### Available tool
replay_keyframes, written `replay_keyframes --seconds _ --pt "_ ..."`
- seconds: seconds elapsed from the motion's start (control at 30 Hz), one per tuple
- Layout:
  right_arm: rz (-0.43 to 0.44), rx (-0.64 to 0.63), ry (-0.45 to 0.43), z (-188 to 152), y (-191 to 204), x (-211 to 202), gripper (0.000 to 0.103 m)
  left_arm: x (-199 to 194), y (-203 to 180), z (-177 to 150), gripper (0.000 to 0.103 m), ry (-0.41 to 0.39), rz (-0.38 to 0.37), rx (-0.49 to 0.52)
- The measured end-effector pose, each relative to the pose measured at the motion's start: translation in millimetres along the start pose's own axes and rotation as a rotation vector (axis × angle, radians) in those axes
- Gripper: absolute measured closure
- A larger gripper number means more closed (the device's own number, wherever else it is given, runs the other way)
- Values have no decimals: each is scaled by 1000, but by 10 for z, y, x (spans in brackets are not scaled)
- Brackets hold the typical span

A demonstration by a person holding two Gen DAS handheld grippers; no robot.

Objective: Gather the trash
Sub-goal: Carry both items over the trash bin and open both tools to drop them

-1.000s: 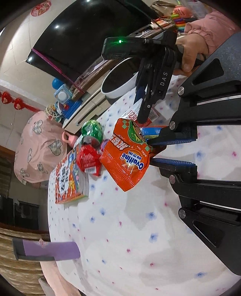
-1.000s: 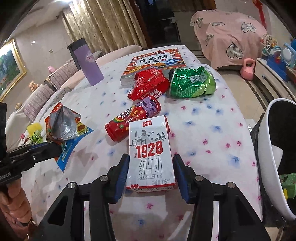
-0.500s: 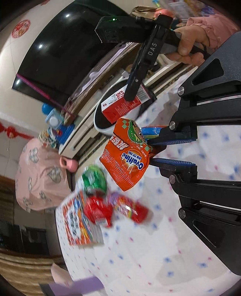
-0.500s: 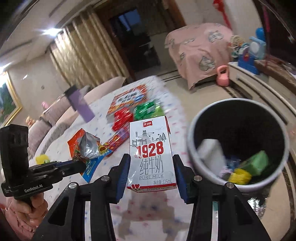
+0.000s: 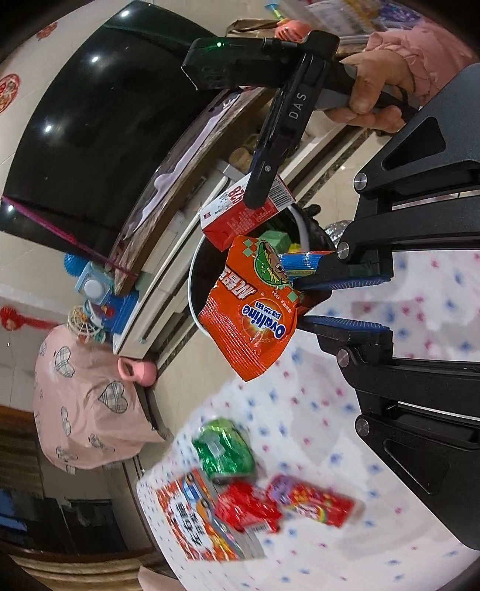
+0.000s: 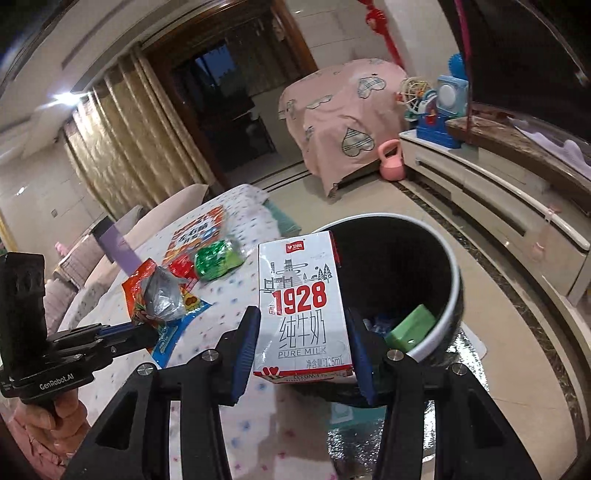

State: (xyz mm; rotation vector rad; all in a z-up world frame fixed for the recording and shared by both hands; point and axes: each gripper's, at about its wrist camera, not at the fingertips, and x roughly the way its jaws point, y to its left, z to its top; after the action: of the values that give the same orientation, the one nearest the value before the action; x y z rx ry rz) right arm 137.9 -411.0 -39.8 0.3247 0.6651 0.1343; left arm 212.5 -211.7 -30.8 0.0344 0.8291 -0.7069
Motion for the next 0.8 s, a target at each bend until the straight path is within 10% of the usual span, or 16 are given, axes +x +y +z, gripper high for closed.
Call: replay_keyframes --seconds 0.8 --pt "-55 40 35 216 -481 223 56 750 -263 324 90 106 2 54"
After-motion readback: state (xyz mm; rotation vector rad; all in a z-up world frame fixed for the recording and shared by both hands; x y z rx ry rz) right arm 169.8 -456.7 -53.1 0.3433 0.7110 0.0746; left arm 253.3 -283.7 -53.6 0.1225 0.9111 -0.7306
